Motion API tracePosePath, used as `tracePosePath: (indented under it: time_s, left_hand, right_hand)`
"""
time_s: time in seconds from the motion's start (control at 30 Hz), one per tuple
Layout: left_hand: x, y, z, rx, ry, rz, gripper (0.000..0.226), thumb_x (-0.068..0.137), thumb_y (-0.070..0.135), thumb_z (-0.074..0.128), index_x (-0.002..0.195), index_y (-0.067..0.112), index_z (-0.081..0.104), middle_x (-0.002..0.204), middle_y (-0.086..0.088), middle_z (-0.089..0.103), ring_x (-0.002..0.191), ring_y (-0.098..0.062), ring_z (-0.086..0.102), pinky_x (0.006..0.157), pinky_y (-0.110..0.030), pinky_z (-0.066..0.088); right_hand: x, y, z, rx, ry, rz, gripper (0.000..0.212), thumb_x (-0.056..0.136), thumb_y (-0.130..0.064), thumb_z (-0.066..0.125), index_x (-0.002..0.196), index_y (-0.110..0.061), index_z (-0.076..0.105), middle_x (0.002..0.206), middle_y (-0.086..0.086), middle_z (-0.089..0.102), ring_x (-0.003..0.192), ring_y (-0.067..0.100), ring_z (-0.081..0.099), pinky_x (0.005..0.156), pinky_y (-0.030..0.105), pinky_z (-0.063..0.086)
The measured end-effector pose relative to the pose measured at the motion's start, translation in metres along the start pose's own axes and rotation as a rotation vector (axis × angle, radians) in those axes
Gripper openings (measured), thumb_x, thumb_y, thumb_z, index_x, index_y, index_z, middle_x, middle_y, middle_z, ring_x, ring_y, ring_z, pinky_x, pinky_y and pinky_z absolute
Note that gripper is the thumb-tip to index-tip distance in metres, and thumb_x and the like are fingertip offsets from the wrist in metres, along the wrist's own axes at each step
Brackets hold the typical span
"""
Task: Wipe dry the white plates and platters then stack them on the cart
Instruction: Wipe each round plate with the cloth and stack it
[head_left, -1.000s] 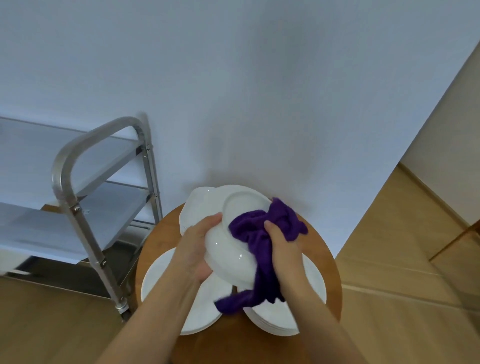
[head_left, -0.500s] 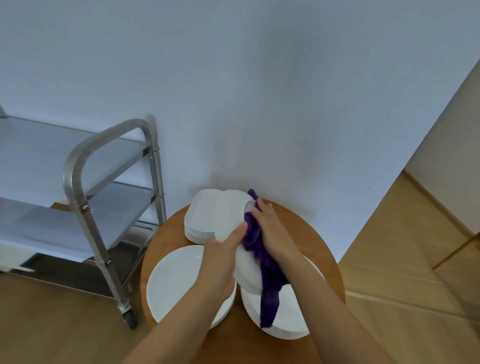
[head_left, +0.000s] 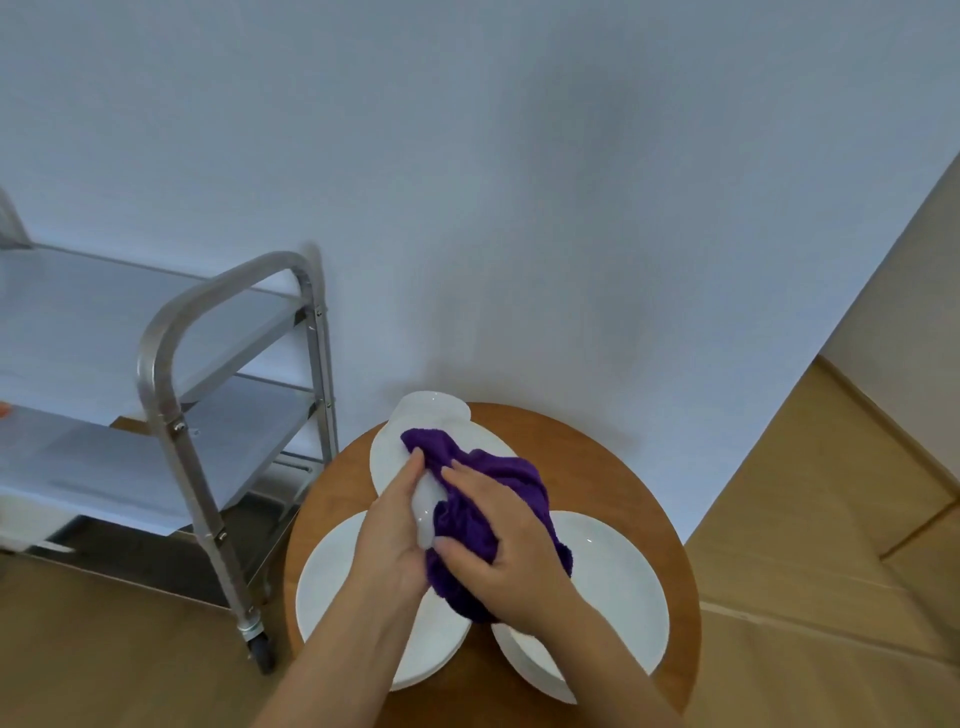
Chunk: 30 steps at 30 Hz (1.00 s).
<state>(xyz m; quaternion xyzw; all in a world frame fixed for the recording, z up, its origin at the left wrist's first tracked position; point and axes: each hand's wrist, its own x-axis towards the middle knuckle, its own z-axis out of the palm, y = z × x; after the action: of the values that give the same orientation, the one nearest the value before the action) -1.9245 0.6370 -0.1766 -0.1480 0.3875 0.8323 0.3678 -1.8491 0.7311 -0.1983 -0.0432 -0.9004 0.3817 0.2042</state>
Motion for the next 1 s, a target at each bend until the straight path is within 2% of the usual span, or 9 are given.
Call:
tracePosePath:
  time_s: [0.13, 0.3, 0.4, 0.5, 0.57, 0.73, 0.8, 0.93, 1.0]
  left_hand:
    - [0.002, 0.006, -0.005, 0.13, -0.125, 0.106, 0.064, 0.069, 0.039, 0.068, 0.127, 0.02, 0.05, 0.12, -0.017, 0.06, 0.108, -0.038, 0.058, 0.088, -0.055, 0.05]
    - [0.0, -0.007, 0.005, 0.514, -0.024, 0.393, 0.025, 0.08, 0.033, 0.069, 0.1, 0.025, 0.056, 0.088, 0.001, 0.065, 0.08, -0.018, 0.062, 0.054, -0.025, 0.051]
    - [-0.01, -0.012, 0.01, 0.889, -0.066, 0.58, 0.022, 0.083, 0.033, 0.067, 0.071, 0.028, 0.049, 0.049, 0.015, 0.059, 0.054, -0.002, 0.06, 0.038, -0.008, 0.039]
    - [-0.013, -0.014, 0.006, 1.241, -0.226, 0.64, 0.02, 0.084, 0.051, 0.059, 0.078, 0.033, 0.052, 0.065, 0.013, 0.06, 0.062, -0.005, 0.061, 0.049, -0.011, 0.044]
    - [-0.018, -0.009, 0.004, 1.496, -0.271, 0.707, 0.017, 0.088, 0.053, 0.051, 0.082, 0.037, 0.05, 0.078, 0.011, 0.06, 0.072, -0.007, 0.06, 0.06, -0.013, 0.047]
    - [-0.023, -0.008, 0.009, 2.094, -0.413, 1.026, 0.038, 0.099, 0.043, 0.03, 0.133, 0.028, 0.039, 0.106, 0.0, 0.063, 0.089, -0.018, 0.062, 0.084, -0.033, 0.049]
    - [-0.02, -0.008, 0.006, 2.13, -0.456, 1.065, 0.044, 0.097, 0.049, 0.03, 0.138, 0.035, 0.033, 0.112, 0.004, 0.062, 0.096, -0.018, 0.061, 0.087, -0.029, 0.046]
    - [-0.015, 0.004, -0.013, 1.811, -0.318, 0.727, 0.072, 0.074, 0.078, 0.042, 0.138, 0.046, 0.035, 0.142, 0.02, 0.041, 0.135, -0.006, 0.031, 0.112, -0.031, 0.014]
    - [-0.012, 0.008, -0.022, 1.688, -0.205, 0.824, 0.077, 0.07, 0.078, 0.041, 0.139, 0.048, 0.024, 0.145, 0.026, 0.026, 0.139, -0.001, 0.014, 0.117, -0.038, 0.004]
  right_hand:
    - [-0.005, 0.026, -0.02, 0.237, 0.002, 0.277, 0.041, 0.081, -0.053, 0.054, 0.116, -0.064, 0.035, 0.128, -0.031, 0.043, 0.113, 0.0, 0.048, 0.089, 0.02, 0.048]
    - [0.013, 0.019, -0.017, 0.54, 0.337, 0.609, 0.011, 0.097, -0.033, 0.048, 0.105, -0.033, 0.055, 0.103, -0.003, 0.063, 0.09, 0.013, 0.062, 0.058, 0.015, 0.05]
    - [0.022, 0.0, -0.027, 0.862, 0.365, 0.713, 0.04, 0.082, -0.061, 0.055, 0.101, -0.027, 0.063, 0.091, 0.005, 0.071, 0.082, 0.021, 0.07, 0.066, 0.034, 0.057]
    - [0.023, -0.011, -0.042, 0.915, 0.286, 0.639, 0.088, 0.041, -0.074, 0.072, 0.113, -0.026, 0.059, 0.1, 0.005, 0.07, 0.088, 0.023, 0.07, 0.071, 0.039, 0.059]
    - [0.021, -0.015, -0.051, 0.852, 0.202, 0.622, 0.099, 0.037, -0.068, 0.078, 0.123, -0.027, 0.051, 0.111, 0.004, 0.065, 0.098, 0.024, 0.066, 0.081, 0.042, 0.057]
    - [0.011, -0.008, -0.056, 0.835, 0.215, 0.725, 0.036, 0.067, -0.016, 0.072, 0.101, -0.011, 0.06, 0.104, 0.018, 0.064, 0.089, 0.033, 0.062, 0.077, 0.043, 0.05]
    - [0.005, -0.005, -0.053, 0.877, 0.252, 0.766, 0.039, 0.059, -0.014, 0.064, 0.096, -0.003, 0.058, 0.096, 0.02, 0.058, 0.086, 0.034, 0.055, 0.073, 0.043, 0.043]
    - [-0.005, 0.001, -0.056, 0.933, 0.316, 0.837, 0.027, 0.07, -0.012, 0.056, 0.097, -0.007, 0.053, 0.092, 0.017, 0.056, 0.082, 0.03, 0.054, 0.066, 0.037, 0.043]
    - [-0.008, 0.005, -0.06, 0.96, 0.347, 0.826, 0.015, 0.075, -0.006, 0.051, 0.089, -0.01, 0.054, 0.082, 0.012, 0.058, 0.073, 0.025, 0.056, 0.059, 0.032, 0.043]
